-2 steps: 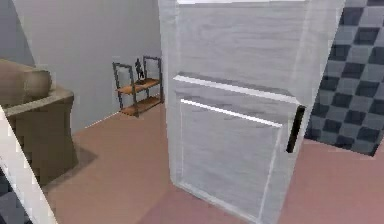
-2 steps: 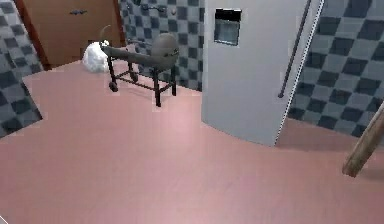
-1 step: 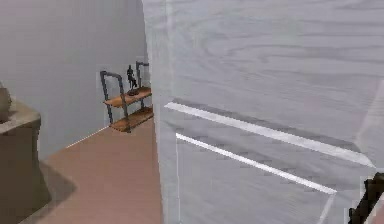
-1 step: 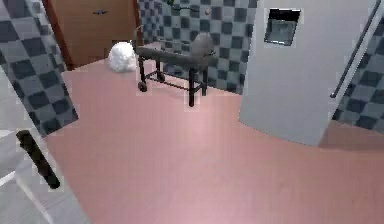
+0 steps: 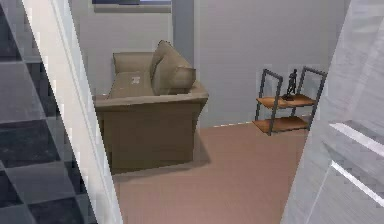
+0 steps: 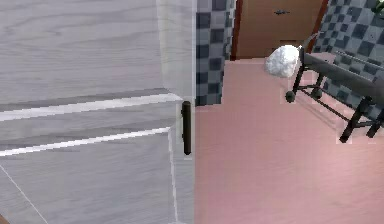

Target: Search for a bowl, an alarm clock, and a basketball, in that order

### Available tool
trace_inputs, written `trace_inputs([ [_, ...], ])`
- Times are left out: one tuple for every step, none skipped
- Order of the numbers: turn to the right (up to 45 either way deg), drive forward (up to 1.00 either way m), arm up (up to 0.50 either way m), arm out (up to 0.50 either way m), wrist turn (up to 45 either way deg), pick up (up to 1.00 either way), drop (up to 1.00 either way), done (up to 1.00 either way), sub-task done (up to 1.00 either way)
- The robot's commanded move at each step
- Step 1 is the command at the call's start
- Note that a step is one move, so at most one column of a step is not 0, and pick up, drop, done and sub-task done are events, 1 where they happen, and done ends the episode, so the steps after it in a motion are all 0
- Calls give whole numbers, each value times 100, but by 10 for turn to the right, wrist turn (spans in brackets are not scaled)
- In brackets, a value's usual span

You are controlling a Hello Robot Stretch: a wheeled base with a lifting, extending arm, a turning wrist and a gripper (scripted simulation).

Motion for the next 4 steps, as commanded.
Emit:
trace_inputs([
  [-90,0,0,0,0,0,0,0,0],
  [0,35,0,0,0,0,0,0,0],
  [270,0,0,0,0,0,0,0,0],
  [0,65,0,0,0,0,0,0,0],
])
